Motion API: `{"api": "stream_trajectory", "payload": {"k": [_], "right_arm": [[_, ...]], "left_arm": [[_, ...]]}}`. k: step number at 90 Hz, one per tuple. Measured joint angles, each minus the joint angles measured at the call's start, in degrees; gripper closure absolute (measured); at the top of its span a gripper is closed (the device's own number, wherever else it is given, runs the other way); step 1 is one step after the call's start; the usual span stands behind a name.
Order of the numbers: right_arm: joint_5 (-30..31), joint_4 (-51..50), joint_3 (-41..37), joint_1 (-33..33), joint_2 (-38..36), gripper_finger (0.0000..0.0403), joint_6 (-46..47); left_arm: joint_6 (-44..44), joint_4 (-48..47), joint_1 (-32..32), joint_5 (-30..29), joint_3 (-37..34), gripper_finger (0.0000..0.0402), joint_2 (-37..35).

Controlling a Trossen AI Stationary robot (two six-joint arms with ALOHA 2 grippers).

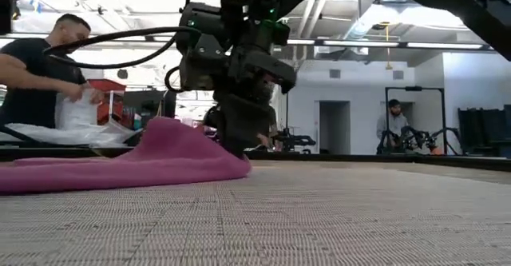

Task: Set table place
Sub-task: Put the pink table napkin on the gray table mat

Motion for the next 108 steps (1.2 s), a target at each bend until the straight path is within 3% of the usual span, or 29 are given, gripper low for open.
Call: {"api": "stream_trajectory", "payload": {"k": [15, 31, 52, 71, 80, 94, 108], "right_arm": [[-5.5, -2.6, 3.2, -2.2, 0.0, 0.0307, 4.3], [-6.1, -0.7, 4.2, -3.9, 0.0, 0.0253, 5.4], [-5.2, -3.1, 4.2, -7.8, 0.0, 0.0235, 6.6], [-4.3, -6.5, 4.2, -10.9, 0.0, 0.0256, 6.6], [-3.4, -8.0, 4.2, -11.6, 0.0, 0.0294, 5.0], [-3.2, -7.4, 4.2, -11.3, 0.0, 0.0384, 3.4], [-3.3, -7.1, 3.8, -10.7, -0.1, 0.0398, 3.3]], "left_arm": [[5.2, 10.5, 1.8, -0.9, -4.5, 0.0401, 0.0], [8.1, 20.2, 3.2, -0.8, -9.7, 0.0401, 0.1], [8.0, 29.5, 3.6, -0.9, -14.9, 0.0401, 0.1], [9.1, 33.8, 3.6, -0.9, -16.8, 0.0401, 0.1], [8.6, 33.9, 3.6, -0.9, -16.8, 0.0401, 0.1], [8.6, 34.0, 3.6, -0.9, -16.8, 0.0401, 0.1], [8.1, 34.0, 3.6, -0.9, -16.8, 0.0401, 0.1]]}}
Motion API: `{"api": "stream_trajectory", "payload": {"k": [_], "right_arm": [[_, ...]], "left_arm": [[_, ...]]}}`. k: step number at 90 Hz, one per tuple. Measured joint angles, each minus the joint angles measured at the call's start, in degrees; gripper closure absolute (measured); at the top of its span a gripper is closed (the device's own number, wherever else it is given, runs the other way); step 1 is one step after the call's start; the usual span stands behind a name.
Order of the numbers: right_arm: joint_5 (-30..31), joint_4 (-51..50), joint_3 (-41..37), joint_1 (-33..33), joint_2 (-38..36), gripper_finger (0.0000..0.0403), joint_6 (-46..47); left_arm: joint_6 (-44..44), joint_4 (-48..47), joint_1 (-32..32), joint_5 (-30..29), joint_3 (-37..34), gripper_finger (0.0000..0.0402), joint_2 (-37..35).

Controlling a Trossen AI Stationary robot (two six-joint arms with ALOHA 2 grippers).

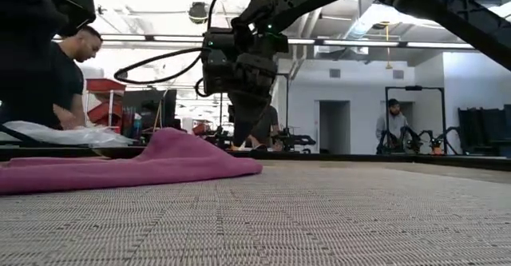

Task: Set table place
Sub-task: Put the pink table napkin on the gray table mat

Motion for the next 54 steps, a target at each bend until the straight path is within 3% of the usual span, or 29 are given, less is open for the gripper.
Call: {"api": "stream_trajectory", "payload": {"k": [41, 54], "right_arm": [[-0.6, 12.0, -14.5, -0.2, -0.8, 0.0402, -1.8], [-0.8, 13.3, -14.8, -1.3, -0.6, 0.0402, -0.5]], "left_arm": [[-1.9, 0.1, 0.3, 0.1, 0.0, 0.0401, -0.1], [-3.9, 2.1, 0.4, 0.1, 0.0, 0.0401, 0.0]]}}
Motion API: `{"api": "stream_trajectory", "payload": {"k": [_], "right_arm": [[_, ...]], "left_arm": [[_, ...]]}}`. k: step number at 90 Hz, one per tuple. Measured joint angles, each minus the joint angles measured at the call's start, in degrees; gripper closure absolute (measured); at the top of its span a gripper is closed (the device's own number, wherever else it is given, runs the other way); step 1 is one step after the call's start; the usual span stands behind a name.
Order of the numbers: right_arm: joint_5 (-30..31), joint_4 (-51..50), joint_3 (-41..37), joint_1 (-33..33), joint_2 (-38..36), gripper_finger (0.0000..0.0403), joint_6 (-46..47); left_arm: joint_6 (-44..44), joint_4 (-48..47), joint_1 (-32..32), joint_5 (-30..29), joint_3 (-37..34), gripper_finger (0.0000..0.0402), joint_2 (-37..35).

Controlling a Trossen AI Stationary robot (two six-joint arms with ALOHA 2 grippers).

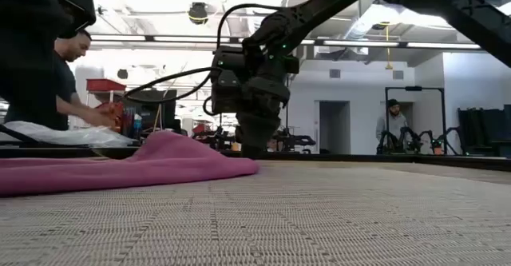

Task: Set table place
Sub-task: Put the pink table napkin on the gray table mat

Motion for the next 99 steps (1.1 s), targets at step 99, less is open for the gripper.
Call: {"api": "stream_trajectory", "payload": {"k": [99], "right_arm": [[-2.7, 1.7, -0.2, -2.0, 0.2, 0.0403, 0.6]], "left_arm": [[-9.3, -9.7, 7.5, 6.7, 3.2, 0.0402, 2.5]]}}
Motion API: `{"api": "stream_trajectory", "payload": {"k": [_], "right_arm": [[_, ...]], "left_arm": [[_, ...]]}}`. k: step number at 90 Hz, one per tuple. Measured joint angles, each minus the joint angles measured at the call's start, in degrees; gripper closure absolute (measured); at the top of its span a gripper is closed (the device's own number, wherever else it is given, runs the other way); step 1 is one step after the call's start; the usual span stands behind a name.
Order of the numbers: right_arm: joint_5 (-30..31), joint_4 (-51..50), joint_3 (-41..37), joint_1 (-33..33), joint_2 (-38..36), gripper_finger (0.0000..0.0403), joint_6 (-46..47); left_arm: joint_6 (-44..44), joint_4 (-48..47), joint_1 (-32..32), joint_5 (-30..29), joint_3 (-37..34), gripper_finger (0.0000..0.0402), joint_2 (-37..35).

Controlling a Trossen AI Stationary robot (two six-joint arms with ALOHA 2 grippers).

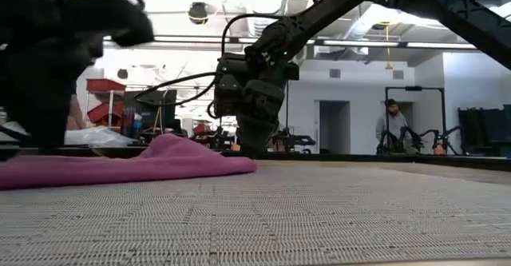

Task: Set table place
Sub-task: Put the pink table napkin on the gray table mat

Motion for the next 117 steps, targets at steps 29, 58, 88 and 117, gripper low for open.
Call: {"api": "stream_trajectory", "payload": {"k": [29, 58, 88, 117], "right_arm": [[-0.9, -0.4, 0.0, -1.5, 0.0, 0.0403, -1.3], [-3.3, -2.9, 0.1, -3.4, 0.1, 0.0403, -2.9], [-3.9, -0.6, 0.0, -6.2, 0.1, 0.0403, -0.7], [-3.2, 3.2, 0.0, -7.2, 0.1, 0.0403, 3.0]], "left_arm": [[15.1, -0.4, 3.2, 0.4, -0.6, 0.0401, 2.6], [10.4, 2.3, 3.2, 6.8, -5.1, 0.0402, 5.2], [5.3, 29.6, 1.9, 14.1, -4.3, 0.0401, 6.2], [-4.9, 33.6, -3.0, 13.8, -4.4, 0.0401, 6.1]]}}
